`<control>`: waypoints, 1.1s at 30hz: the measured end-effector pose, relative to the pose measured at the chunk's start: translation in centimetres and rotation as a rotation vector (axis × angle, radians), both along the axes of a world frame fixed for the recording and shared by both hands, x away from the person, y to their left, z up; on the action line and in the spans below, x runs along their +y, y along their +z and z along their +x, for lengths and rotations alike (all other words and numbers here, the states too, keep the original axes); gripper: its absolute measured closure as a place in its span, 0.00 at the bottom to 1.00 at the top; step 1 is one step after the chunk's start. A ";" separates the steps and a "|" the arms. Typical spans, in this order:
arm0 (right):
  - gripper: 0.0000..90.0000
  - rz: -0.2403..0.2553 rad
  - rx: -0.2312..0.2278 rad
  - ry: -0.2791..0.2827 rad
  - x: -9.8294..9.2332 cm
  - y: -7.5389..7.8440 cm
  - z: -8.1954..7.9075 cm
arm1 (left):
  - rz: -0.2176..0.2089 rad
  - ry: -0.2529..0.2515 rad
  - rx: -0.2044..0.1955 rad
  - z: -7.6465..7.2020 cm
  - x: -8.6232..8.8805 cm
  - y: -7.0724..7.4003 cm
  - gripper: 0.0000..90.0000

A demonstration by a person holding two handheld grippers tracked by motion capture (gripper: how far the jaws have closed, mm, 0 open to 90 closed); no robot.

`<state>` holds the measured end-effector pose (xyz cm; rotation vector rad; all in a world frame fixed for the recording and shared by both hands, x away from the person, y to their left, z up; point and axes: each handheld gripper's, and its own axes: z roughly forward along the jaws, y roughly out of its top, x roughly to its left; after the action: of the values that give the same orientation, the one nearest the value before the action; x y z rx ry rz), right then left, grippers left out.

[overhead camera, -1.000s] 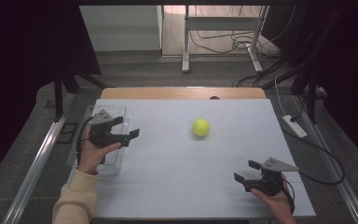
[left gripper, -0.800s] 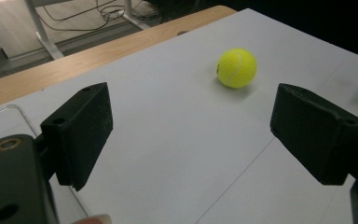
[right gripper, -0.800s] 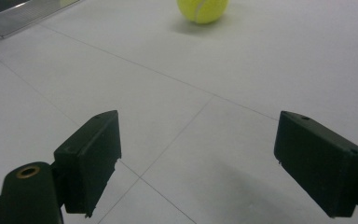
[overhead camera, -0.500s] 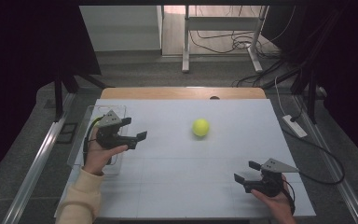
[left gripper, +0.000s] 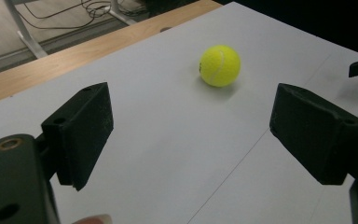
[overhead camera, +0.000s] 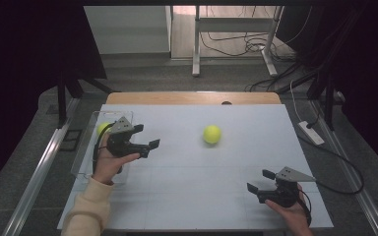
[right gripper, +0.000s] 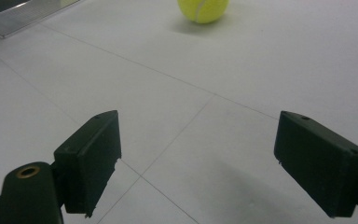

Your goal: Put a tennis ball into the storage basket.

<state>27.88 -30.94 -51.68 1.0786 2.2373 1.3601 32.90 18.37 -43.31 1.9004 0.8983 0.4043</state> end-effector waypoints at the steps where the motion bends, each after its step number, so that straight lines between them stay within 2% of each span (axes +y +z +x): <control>1: 0.16 0.003 -0.001 -0.001 0.0 0.0 0.0 | 0.004 -0.003 0.002 0.0 -0.3 0.0 0.16; 20: 0.16 0.020 0.008 -0.008 -0.2 0.0 -0.1 | 0.032 -0.051 0.022 0.7 -2.9 -0.7 0.16; 33: 0.16 0.024 0.011 -0.002 -0.1 0.0 0.1 | 0.077 -0.090 0.049 1.7 -5.3 -1.4 0.16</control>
<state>27.95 -31.01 -51.70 1.0993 2.2321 1.3871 34.59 13.03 -44.68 2.0214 0.8362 0.3437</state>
